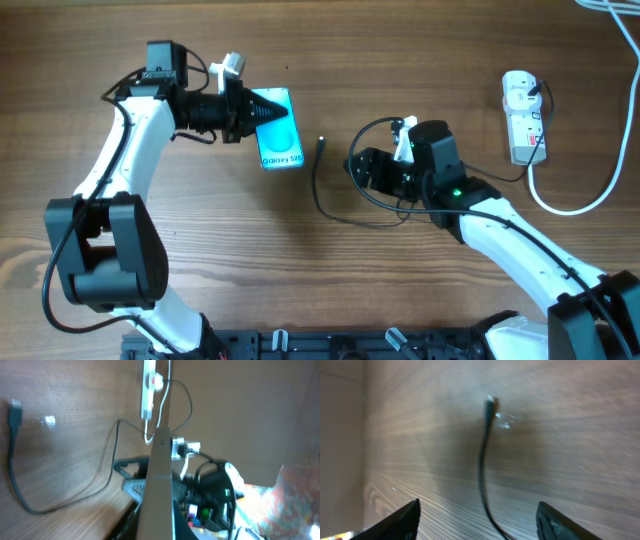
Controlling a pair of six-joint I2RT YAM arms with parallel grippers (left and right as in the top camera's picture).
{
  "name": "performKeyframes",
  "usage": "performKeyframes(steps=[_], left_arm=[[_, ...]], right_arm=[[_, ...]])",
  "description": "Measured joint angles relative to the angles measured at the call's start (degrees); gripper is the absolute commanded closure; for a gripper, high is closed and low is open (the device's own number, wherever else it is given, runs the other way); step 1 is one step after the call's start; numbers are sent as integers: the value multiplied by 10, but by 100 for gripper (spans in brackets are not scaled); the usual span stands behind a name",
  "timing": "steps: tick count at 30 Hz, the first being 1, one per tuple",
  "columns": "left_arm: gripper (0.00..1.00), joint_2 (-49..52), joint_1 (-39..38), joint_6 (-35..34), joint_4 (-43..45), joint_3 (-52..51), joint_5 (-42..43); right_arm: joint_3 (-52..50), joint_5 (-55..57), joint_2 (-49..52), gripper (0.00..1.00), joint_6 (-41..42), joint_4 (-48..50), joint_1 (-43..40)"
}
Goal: Plug charger to phone and switch on socket
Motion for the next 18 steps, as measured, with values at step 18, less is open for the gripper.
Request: performKeyframes(steps=[18], left_arm=[[96, 0, -2, 218, -114, 0, 9]], right_arm=[[159, 78, -93, 35, -182, -350, -100]])
